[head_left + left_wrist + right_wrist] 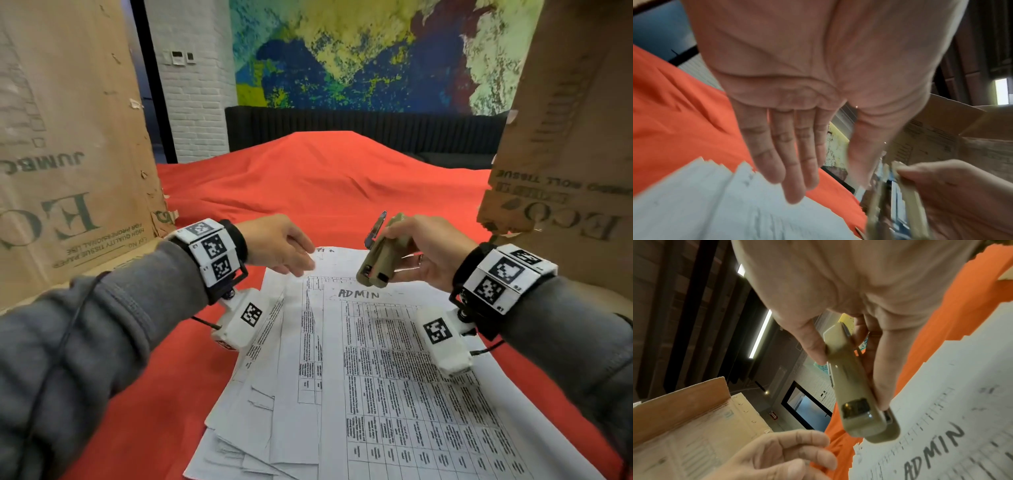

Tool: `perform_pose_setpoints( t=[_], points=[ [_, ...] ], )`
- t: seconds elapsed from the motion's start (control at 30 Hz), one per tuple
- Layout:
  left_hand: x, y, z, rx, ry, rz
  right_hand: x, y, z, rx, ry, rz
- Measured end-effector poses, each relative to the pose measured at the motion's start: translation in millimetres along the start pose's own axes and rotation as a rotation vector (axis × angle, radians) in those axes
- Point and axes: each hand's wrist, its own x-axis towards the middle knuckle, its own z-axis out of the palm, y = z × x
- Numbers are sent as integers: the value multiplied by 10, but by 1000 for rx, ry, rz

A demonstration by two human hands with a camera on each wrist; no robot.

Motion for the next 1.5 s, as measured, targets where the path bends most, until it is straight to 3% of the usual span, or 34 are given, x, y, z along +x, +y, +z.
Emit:
perform_pose_setpoints(
  t=[0.17, 0.23, 0.4, 0.57, 0.73, 0.93, 1.27, 1.5],
  points=[
    [88, 156, 279, -21, -132, 67, 36, 3, 165, -24, -40, -2],
    [160, 113, 293, 34, -108, 72, 68, 20, 196, -75, -77, -1],
    [231, 1, 347, 404, 107, 99, 134, 52, 139, -407, -155, 55],
    [319, 194, 599, 687, -16, 150, 152, 120, 76, -723, -210, 132],
    [393, 168, 664, 711, 17, 100, 243, 210, 96, -979, -198, 109],
    [439, 157, 658, 697, 34, 98, 323, 320, 93, -1057, -196, 98],
    [543, 35, 675, 736, -114, 91, 381, 390, 44, -1073, -200, 85],
    [497, 0, 638, 793, -114, 99, 329, 349, 3, -1039, -170, 74]
  ],
)
